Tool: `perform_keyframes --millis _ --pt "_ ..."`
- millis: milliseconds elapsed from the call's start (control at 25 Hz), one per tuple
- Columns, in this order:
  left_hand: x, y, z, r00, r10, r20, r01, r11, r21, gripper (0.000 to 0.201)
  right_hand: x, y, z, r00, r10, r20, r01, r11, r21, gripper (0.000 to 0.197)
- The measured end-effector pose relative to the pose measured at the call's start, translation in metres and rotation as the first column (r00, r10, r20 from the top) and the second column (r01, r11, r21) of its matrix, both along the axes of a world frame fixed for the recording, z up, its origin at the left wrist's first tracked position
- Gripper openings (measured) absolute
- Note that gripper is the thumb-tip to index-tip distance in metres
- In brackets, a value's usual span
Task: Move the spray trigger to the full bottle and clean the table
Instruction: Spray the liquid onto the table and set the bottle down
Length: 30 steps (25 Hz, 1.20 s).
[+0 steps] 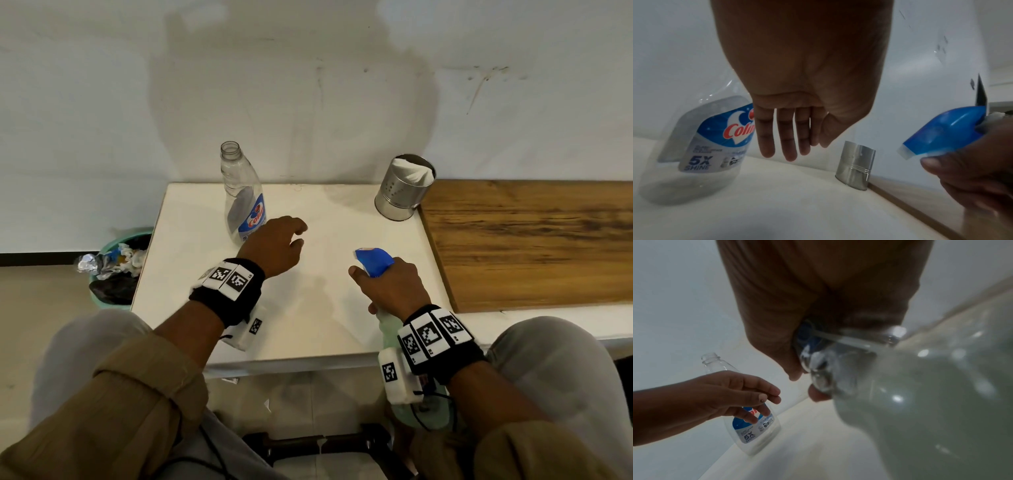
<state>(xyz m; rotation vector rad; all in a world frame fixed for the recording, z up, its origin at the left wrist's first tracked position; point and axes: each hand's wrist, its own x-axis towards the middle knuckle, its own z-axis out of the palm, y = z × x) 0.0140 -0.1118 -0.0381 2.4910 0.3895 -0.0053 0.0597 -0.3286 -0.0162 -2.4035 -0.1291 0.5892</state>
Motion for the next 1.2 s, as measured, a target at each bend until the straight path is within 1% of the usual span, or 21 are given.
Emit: perform_keyframes --millis 80,160,240,360,480,680,760,800,880,960,1080,1200 --pt "0.000 0.006 -0.002 1.000 0.021 -0.005 -0.021 1.000 0.003 0.032 -0.001 0.001 0.002 1.000 -0.014 -0.020 0.014 1.000 0.021 0.042" --pt "0.001 0.007 -0.002 1.000 0.010 -0.002 -0.010 1.000 0.012 0.034 -0.001 0.001 0.000 1.000 0.012 -0.024 -0.011 0.999 0.031 0.041" --pt "0.000 0.007 -0.002 1.000 0.006 -0.028 -0.005 1.000 0.023 0.035 -0.001 0.000 -0.001 0.999 0.028 -0.031 -0.027 0.999 0.022 0.041" --pt "-0.001 0.010 -0.002 0.998 0.005 -0.066 -0.003 1.000 0.026 0.036 0.000 -0.003 -0.003 0.999 0.004 -0.040 -0.003 1.000 0.018 0.042" --pt "-0.001 0.010 -0.001 0.997 0.002 -0.078 0.000 1.000 0.029 0.037 0.002 -0.003 -0.004 0.997 0.043 -0.066 -0.040 0.998 0.042 0.045" --pt "-0.002 0.009 0.000 0.995 -0.005 -0.098 0.008 1.000 0.028 0.037 0.005 -0.004 -0.008 0.998 0.043 -0.052 -0.042 0.999 0.006 0.053" --pt "-0.001 0.009 0.000 0.994 -0.017 -0.108 0.020 0.999 0.026 0.037 0.007 -0.004 0.000 0.996 0.075 -0.055 -0.074 0.997 0.009 0.051" --pt "-0.001 0.009 0.000 0.993 -0.027 -0.113 0.030 0.999 0.024 0.038 0.009 -0.005 0.006 0.996 0.063 -0.057 -0.060 0.996 0.059 0.046" --pt "-0.001 0.009 0.000 0.992 -0.053 -0.113 0.055 0.998 0.012 0.038 0.013 -0.005 0.025 0.998 -0.009 -0.064 0.023 0.972 0.234 0.035" --pt "0.000 0.009 0.001 0.990 -0.087 -0.113 0.086 0.996 -0.011 0.040 0.020 -0.005 0.050 0.999 -0.045 -0.014 0.047 0.926 0.375 0.035" --pt "0.002 0.009 -0.001 0.983 -0.144 -0.112 0.138 0.989 -0.053 0.041 0.045 0.005 0.080 0.989 -0.028 0.145 -0.049 0.863 0.502 0.040" --pt "0.003 0.008 -0.002 0.978 -0.191 -0.086 0.184 0.980 -0.077 0.041 0.078 0.033 0.095 0.956 -0.040 0.291 -0.139 0.813 0.566 0.034"
